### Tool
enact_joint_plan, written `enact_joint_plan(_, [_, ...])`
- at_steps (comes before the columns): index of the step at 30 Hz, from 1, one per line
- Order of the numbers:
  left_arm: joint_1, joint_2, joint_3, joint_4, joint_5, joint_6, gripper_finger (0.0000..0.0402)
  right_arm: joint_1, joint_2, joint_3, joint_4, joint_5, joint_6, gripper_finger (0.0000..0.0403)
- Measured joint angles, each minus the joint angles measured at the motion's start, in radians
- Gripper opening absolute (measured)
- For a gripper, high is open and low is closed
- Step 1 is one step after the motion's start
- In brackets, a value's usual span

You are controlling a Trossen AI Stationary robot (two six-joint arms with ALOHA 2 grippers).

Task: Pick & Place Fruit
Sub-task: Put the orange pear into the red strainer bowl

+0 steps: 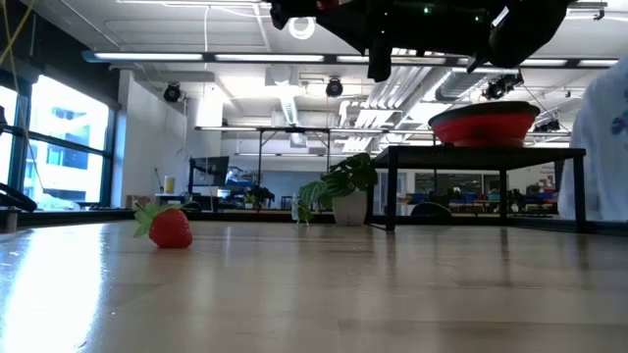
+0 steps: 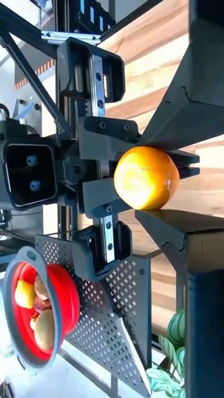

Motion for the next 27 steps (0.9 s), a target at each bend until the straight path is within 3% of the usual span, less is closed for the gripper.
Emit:
enact_joint_plan(14, [0.0,0.0,0.0,0.009,0.0,-0.001,0.0148,0.0,0.0,0.0,0.001,-0.014,-0.001,0.0004])
enact_joint_plan(22, [0.001,0.001,0.0,0.035,-0.006,0.007,0.0218,0.001,-0.002,0.0,0.002,-0.023,0.002,0.0003])
enact_joint_plan(27, [0.001,0.001,0.0,0.057,-0.005,0.007,0.0241,0.001,-0.002,0.0,0.0,-0.023,0.002,0.0003])
